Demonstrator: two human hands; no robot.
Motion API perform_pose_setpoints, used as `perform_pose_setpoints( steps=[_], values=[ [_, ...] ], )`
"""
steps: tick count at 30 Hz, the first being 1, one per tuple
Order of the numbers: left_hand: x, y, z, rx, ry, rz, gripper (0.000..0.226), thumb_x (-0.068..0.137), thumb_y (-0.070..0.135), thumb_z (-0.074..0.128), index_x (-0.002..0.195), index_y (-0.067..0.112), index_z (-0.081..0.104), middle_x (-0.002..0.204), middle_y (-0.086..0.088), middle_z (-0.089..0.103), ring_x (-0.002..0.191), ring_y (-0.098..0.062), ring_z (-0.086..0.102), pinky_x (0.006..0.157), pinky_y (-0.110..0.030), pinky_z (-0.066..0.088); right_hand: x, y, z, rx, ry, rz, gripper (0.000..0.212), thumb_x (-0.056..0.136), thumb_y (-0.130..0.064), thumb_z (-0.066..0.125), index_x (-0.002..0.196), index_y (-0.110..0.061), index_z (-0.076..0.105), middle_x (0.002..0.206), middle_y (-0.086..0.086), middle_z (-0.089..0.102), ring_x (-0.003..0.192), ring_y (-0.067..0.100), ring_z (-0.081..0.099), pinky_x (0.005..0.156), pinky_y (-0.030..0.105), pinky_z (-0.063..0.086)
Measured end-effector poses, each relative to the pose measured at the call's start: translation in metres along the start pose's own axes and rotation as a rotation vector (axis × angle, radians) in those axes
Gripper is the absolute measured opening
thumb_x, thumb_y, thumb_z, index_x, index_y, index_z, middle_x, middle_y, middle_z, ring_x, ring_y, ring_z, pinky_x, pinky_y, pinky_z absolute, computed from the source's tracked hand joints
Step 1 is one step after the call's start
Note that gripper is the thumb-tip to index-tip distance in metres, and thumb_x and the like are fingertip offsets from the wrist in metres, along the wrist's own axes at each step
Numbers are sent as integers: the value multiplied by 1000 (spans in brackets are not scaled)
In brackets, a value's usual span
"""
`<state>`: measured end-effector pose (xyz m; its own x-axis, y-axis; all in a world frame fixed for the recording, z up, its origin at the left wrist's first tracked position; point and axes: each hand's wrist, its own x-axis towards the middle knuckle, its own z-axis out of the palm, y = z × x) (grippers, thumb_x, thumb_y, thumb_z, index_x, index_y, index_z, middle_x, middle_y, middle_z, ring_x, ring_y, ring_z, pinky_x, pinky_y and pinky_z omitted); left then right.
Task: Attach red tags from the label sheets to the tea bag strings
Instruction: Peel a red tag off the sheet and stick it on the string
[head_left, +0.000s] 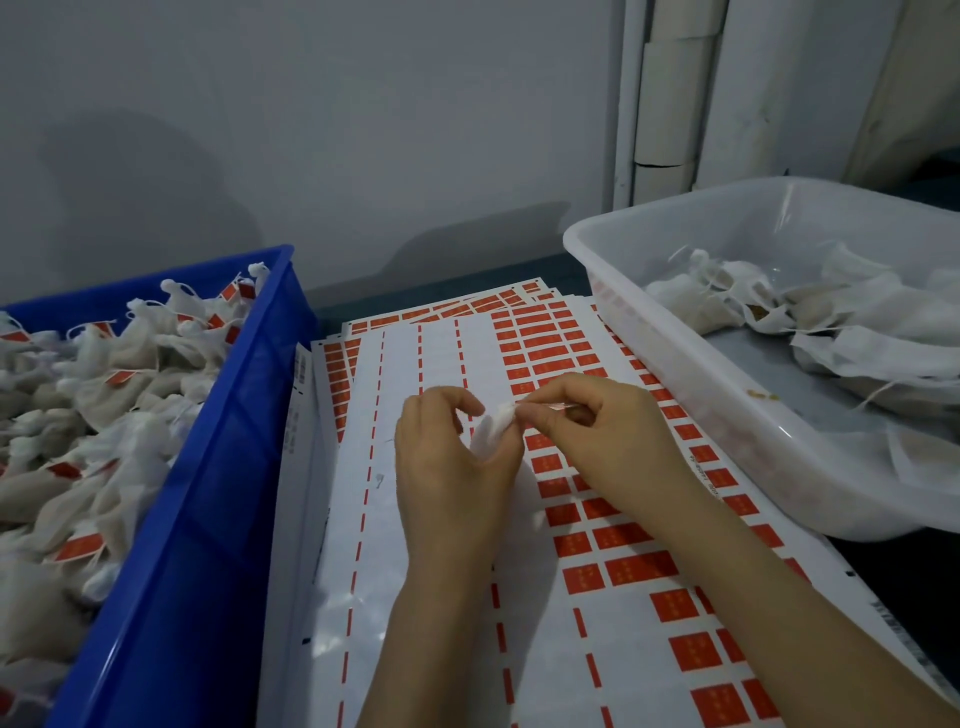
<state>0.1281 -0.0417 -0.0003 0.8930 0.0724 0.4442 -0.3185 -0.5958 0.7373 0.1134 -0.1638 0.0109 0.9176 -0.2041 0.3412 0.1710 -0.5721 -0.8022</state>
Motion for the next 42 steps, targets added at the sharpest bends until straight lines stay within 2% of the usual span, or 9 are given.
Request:
perform_pose_setpoints(
  steps=[4, 9, 15, 21, 26, 30, 35, 39, 42],
  values=[
    [-7, 1, -2, -96, -172, 58, 21, 87, 43, 55, 69, 33, 60, 62, 14, 62, 67, -4, 60, 59, -14, 46, -2, -3, 0, 73, 64, -10, 7, 84, -32, 63, 85, -36, 58, 84, -23, 58, 80, -2, 58, 67, 5, 43],
    [1, 15, -3, -437, -449, -531, 56, 94, 55, 34, 70, 19, 69, 41, 7, 53, 35, -4, 50, 38, -13, 40, -6, -6, 1, 59, 60, -83, 9, 85, -28, 64, 80, -33, 57, 78, -25, 56, 77, -3, 58, 65, 2, 44],
    [9, 11, -11, -535, -370, -722, 44, 86, 54, 54, 59, 21, 61, 45, 4, 55, 38, -5, 49, 38, -12, 39, -10, -7, 4, 32, -109, -182, 8, 85, -22, 63, 80, -27, 60, 75, -22, 55, 83, -7, 53, 72, 1, 40],
    [6, 7, -7, -420, -253, -596, 19, 87, 41, 60, 74, 28, 63, 68, 12, 65, 69, -9, 60, 49, -12, 39, -8, -3, 4, -47, -168, -177, 13, 86, -22, 62, 83, -32, 56, 76, -28, 50, 87, -12, 48, 74, -3, 36],
    [5, -2, -4, -186, -162, -449, 13, 89, 26, 59, 77, 24, 56, 74, 2, 59, 66, -14, 56, 51, -14, 36, -4, 0, 6, -126, -156, -104, 13, 87, -31, 60, 80, -39, 52, 77, -30, 47, 78, -7, 51, 61, 2, 36],
    [5, -8, -2, 6, -138, -297, 9, 88, 27, 62, 90, 23, 54, 90, 3, 60, 76, -16, 58, 69, -23, 49, -5, 6, 9, -258, -172, -180, 2, 86, -33, 61, 86, -31, 62, 92, -23, 48, 88, -2, 44, 75, 4, 30],
    [2, -12, 2, 112, -178, -67, 16, 90, 24, 60, 104, 16, 62, 106, -1, 61, 96, -16, 55, 90, -32, 47, -5, 13, 8, -363, -180, -324, 6, 84, -33, 63, 86, -31, 68, 143, -21, 35, 132, 1, 15, 105, 20, 5],
    [1, -13, 1, 240, -165, 119, 16, 89, 20, 62, 103, 15, 67, 112, -2, 63, 100, -17, 50, 86, -25, 37, -6, 13, 3, -349, -198, -414, 7, 82, -29, 63, 84, -31, 70, 146, -21, 31, 138, 0, 6, 108, 23, -2],
    [1, -10, -2, 274, -51, 217, 11, 82, 14, 70, 93, 13, 71, 106, -5, 66, 99, -22, 54, 84, -28, 34, -6, 11, 3, -315, -180, -450, 9, 81, -24, 64, 88, -26, 71, 132, -15, 52, 132, 2, 24, 108, 24, 9]
  ],
)
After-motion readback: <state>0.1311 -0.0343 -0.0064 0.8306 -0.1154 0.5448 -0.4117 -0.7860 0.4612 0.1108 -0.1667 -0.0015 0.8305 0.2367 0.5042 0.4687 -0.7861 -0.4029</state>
